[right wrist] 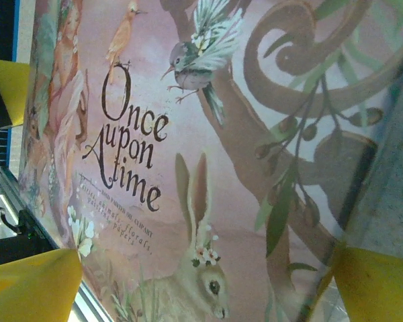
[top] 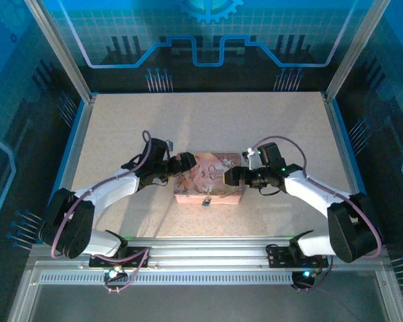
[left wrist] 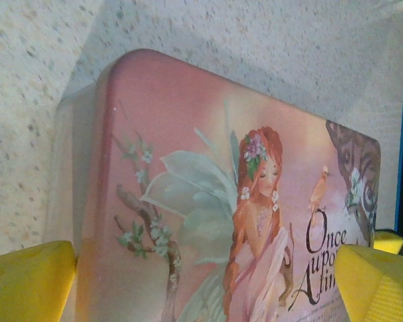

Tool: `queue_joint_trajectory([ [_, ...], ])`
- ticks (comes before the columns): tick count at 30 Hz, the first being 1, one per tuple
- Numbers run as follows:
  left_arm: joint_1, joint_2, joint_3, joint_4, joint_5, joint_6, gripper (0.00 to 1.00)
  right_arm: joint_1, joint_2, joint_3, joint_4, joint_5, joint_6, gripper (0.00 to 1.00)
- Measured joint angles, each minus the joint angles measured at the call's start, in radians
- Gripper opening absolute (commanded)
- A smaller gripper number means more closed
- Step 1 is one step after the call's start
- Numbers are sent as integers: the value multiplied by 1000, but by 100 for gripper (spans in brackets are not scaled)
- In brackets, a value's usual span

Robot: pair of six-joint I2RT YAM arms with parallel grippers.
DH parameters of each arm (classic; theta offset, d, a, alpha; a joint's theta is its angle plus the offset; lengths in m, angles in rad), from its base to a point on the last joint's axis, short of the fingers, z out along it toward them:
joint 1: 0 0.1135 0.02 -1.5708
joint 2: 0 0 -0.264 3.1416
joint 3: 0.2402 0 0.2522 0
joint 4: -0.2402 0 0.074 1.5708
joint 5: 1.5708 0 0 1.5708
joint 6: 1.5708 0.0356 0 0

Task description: Unlock the padlock with the key

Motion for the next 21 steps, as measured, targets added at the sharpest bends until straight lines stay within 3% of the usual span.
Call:
queue_joint_trajectory([
  [10, 101, 107, 98, -3, -31, 62, 99, 60, 143, 110, 50, -10, 15, 100],
  [21, 138, 140, 150, -5, -18, 101, 99, 69, 145, 140, 1, 32, -32, 100],
])
